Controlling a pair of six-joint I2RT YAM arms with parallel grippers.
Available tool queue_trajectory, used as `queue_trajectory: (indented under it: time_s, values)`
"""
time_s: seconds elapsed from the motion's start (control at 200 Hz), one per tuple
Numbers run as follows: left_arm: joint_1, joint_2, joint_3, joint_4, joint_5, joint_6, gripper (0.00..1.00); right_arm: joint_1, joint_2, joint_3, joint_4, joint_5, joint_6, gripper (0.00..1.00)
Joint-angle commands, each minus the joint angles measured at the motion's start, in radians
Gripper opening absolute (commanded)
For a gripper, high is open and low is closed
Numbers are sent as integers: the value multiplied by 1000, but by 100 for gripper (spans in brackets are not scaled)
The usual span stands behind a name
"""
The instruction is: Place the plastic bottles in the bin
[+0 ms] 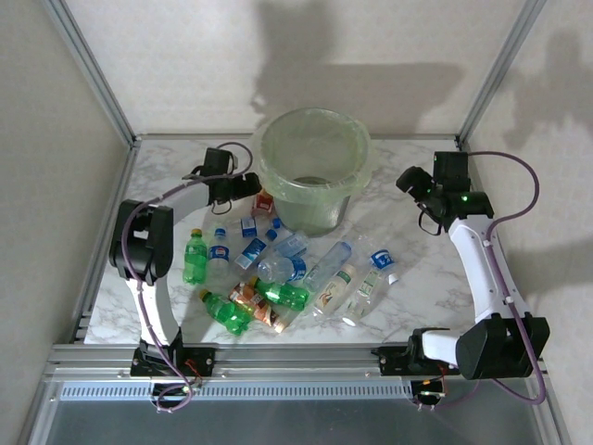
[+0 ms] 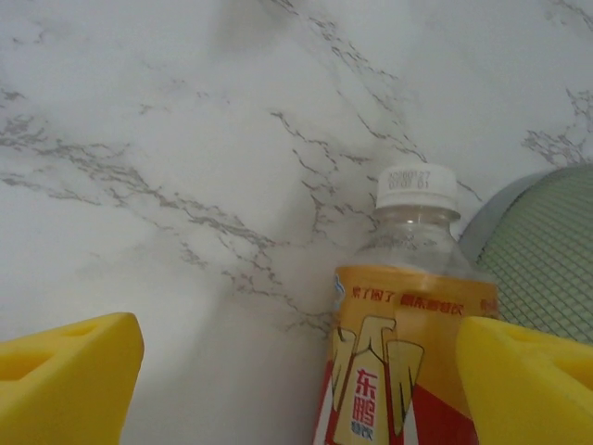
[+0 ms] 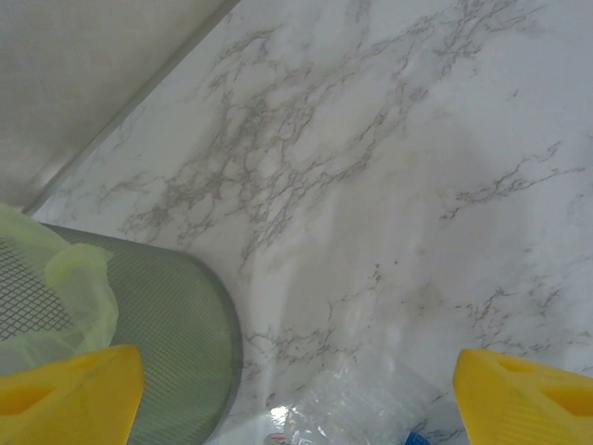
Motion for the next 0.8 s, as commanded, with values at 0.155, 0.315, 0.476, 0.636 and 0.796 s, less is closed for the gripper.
queue_trajectory:
  time_s: [0.155,0.315,0.476,0.636,0.796]
  values:
    - [-62,-50,-48,-25,19,8,86,16,-27,-18,-1,15,15,87]
    - [-84,-33,-67,-26,16,5,85,17,-34,-30,-3,11,15,87]
    - [-84,-20,-69,-46,-32,3,84,18,-40,-36,-4,11,15,87]
    - [-59,-26,-81,-62,-106,-16,82,19,-45,-41,-4,11,15,87]
    - [-55,-17,-56,-87,-159,-4,81,19,-51,-54,3,8,20,88]
